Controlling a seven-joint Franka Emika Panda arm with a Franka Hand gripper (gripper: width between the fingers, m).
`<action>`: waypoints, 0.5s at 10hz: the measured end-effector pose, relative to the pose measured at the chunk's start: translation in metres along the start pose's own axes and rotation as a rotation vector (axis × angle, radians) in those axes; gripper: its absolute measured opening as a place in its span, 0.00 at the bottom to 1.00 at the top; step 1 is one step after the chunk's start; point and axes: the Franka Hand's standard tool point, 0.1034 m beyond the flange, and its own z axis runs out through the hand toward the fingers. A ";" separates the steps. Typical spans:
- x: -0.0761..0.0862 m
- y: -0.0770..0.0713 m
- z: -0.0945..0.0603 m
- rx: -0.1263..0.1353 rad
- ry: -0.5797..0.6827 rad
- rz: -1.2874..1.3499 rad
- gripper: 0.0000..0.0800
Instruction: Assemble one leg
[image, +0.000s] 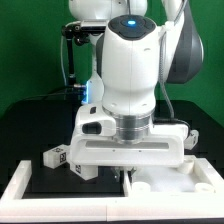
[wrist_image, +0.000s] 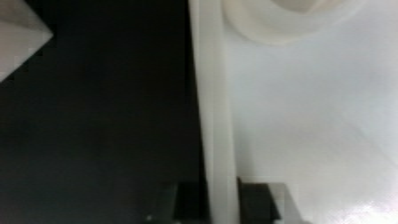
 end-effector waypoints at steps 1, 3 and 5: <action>0.000 0.000 0.000 0.000 0.000 0.000 0.17; 0.000 0.000 -0.001 0.002 -0.001 -0.001 0.34; -0.019 0.006 -0.016 0.032 -0.077 0.007 0.72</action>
Offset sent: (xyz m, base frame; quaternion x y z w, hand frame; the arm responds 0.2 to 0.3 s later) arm -0.0236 -0.0069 0.0293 0.0379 -0.0543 0.0005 0.9978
